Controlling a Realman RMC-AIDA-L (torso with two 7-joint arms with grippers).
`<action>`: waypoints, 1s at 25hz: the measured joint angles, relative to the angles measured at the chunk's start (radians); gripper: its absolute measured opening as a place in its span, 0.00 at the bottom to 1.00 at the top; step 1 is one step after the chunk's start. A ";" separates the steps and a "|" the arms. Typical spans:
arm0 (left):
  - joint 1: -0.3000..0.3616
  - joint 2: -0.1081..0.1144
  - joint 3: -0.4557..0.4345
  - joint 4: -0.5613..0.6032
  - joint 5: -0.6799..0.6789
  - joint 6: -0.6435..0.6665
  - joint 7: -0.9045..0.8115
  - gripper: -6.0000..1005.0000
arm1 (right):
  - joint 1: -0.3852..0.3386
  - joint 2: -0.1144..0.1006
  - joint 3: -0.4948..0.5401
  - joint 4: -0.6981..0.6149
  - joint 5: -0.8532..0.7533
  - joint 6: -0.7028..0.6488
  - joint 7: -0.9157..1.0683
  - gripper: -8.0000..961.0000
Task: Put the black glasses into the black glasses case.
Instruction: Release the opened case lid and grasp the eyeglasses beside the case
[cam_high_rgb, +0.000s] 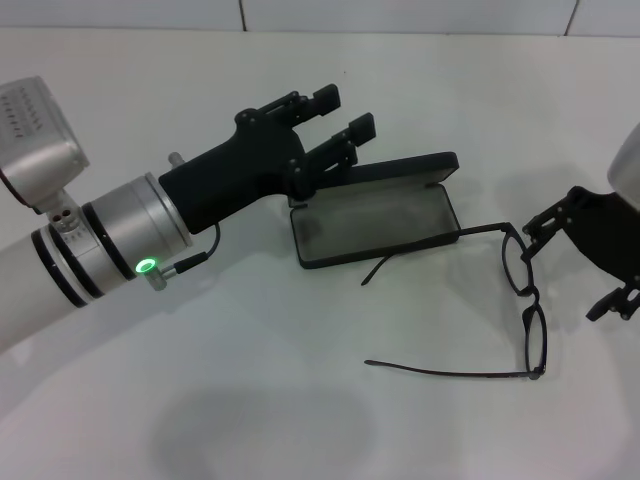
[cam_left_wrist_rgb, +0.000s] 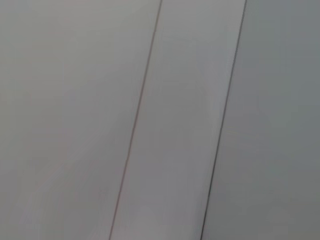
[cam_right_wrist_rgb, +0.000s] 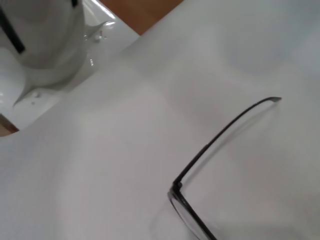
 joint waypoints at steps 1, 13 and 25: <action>0.000 0.000 0.000 -0.001 -0.001 0.000 0.000 0.57 | 0.001 0.000 -0.010 0.002 -0.001 0.002 -0.001 0.87; -0.010 0.002 -0.011 -0.029 -0.002 -0.008 0.025 0.57 | -0.040 0.008 -0.201 0.026 -0.028 0.171 0.004 0.80; -0.004 0.005 -0.011 -0.030 0.003 -0.009 0.028 0.56 | -0.037 0.009 -0.260 0.060 -0.036 0.202 0.014 0.71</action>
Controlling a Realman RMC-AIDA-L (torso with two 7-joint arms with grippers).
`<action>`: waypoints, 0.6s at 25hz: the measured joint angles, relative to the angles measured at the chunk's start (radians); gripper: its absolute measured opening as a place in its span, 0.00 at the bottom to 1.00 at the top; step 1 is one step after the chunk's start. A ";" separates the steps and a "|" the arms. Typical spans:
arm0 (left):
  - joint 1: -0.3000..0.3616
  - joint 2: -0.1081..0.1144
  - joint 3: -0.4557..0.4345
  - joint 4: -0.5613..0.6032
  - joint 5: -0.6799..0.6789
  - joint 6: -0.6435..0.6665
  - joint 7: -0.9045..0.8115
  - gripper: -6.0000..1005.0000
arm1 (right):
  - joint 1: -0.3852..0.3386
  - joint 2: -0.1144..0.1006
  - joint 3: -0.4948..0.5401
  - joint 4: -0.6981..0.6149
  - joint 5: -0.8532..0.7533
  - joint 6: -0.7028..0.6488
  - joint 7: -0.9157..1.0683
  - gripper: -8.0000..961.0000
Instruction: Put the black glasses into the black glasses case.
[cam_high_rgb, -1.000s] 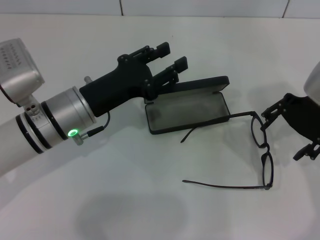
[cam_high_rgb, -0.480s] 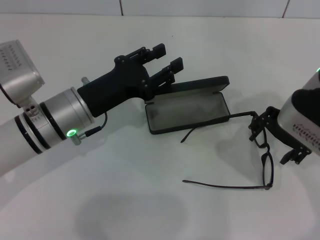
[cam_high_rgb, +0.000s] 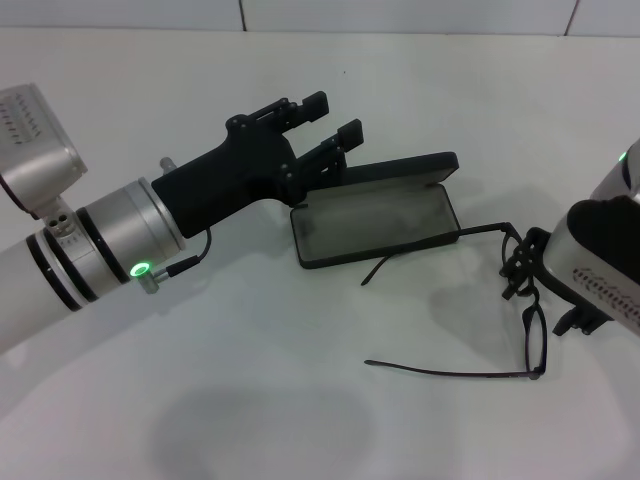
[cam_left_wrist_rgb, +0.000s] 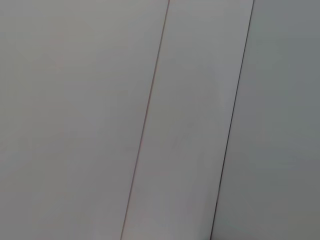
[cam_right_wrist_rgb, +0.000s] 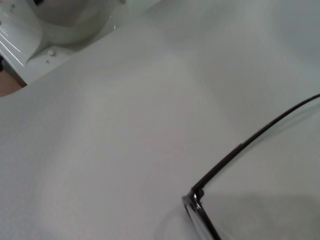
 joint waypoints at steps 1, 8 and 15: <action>0.001 0.000 0.000 0.000 0.000 0.000 0.000 0.56 | 0.001 0.000 -0.004 0.006 0.000 0.004 0.005 0.70; -0.001 0.000 0.000 0.000 0.002 -0.001 0.001 0.56 | 0.005 0.001 -0.010 0.023 -0.002 0.003 0.021 0.50; 0.001 0.000 0.000 0.000 0.002 0.005 -0.005 0.56 | 0.000 -0.004 0.004 0.014 -0.007 -0.012 0.055 0.21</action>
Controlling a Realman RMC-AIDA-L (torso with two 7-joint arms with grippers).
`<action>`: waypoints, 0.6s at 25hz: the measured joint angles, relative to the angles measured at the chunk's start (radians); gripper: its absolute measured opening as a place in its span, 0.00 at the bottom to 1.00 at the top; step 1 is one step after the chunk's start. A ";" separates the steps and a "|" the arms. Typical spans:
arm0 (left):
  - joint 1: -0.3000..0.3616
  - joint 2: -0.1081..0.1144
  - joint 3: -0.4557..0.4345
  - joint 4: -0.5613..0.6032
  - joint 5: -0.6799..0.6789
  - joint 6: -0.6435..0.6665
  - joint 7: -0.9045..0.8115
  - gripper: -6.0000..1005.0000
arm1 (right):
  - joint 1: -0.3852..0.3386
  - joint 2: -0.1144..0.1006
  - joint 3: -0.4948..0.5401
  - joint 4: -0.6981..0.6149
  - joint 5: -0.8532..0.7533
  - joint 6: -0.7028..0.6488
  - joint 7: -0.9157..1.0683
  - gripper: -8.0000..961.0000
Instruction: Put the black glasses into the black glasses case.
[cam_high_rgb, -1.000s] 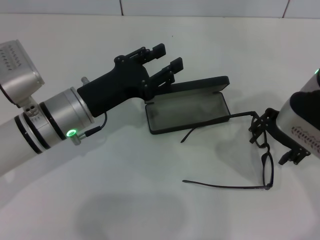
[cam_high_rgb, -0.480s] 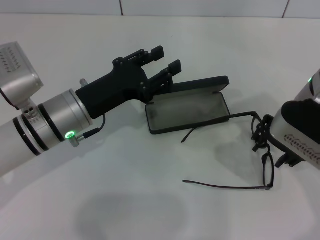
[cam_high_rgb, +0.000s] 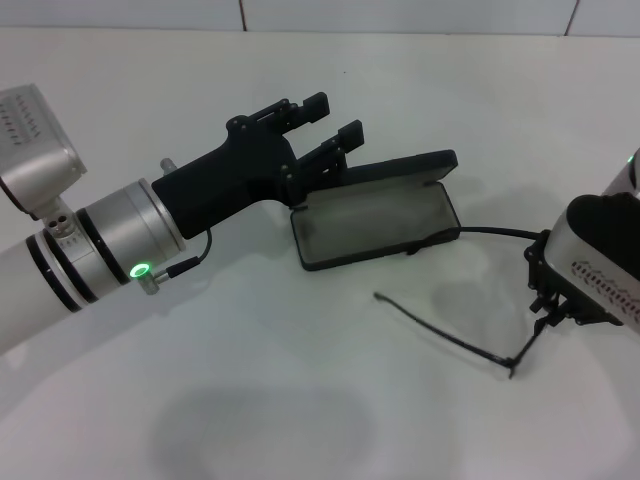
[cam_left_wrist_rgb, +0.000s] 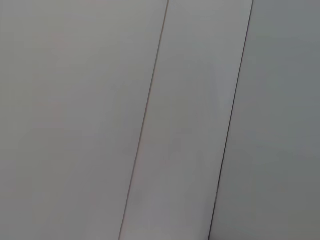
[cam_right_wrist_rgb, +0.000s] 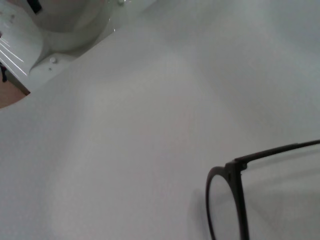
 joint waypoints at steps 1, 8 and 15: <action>0.000 0.000 0.000 0.000 0.000 0.000 -0.001 0.56 | -0.003 0.000 0.005 -0.002 0.000 -0.002 0.002 0.15; 0.001 0.004 0.000 0.000 0.000 0.112 -0.003 0.56 | -0.040 0.002 0.193 -0.058 0.077 -0.096 -0.005 0.14; -0.015 0.037 0.000 0.002 0.001 0.330 -0.050 0.56 | -0.188 0.001 0.565 -0.054 0.438 -0.212 -0.184 0.13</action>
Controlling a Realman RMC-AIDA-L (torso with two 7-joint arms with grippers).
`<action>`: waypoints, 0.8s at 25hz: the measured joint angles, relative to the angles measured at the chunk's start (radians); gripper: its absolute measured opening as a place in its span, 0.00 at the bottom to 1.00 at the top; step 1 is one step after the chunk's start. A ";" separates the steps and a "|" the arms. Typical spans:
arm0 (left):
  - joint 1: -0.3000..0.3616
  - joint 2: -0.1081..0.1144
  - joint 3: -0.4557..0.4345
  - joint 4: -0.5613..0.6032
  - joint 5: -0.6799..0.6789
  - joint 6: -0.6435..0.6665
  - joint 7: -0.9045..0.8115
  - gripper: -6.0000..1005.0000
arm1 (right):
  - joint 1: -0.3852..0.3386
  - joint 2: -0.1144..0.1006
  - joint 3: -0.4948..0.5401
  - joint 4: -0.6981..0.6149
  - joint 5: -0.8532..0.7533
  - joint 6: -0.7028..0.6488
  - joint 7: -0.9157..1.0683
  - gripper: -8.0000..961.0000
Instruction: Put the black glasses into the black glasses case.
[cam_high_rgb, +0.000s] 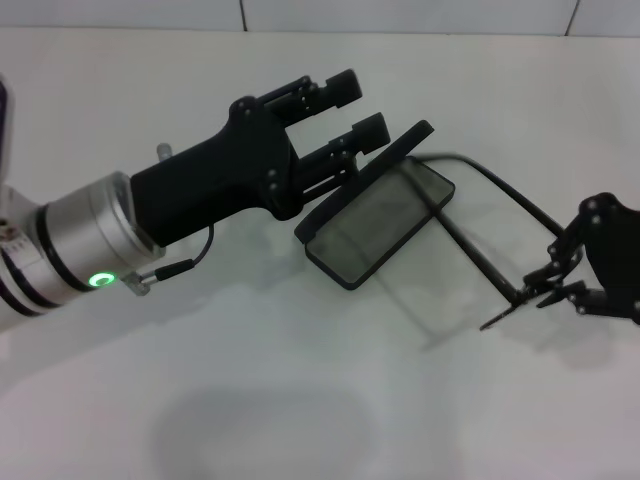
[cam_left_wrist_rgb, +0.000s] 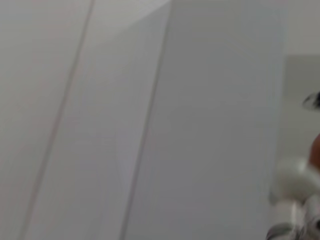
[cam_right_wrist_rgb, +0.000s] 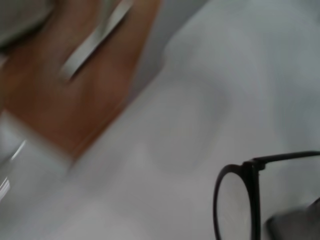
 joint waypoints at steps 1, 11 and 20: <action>-0.004 0.003 0.000 0.000 0.000 0.009 -0.008 0.56 | -0.025 0.001 0.034 0.029 0.054 -0.003 -0.034 0.13; -0.162 0.024 0.001 0.004 0.079 0.121 -0.205 0.56 | -0.210 0.001 0.136 0.459 0.527 0.043 -0.467 0.13; -0.280 0.013 0.000 0.007 0.179 0.121 -0.341 0.56 | -0.185 0.001 0.136 0.639 0.584 0.073 -0.591 0.13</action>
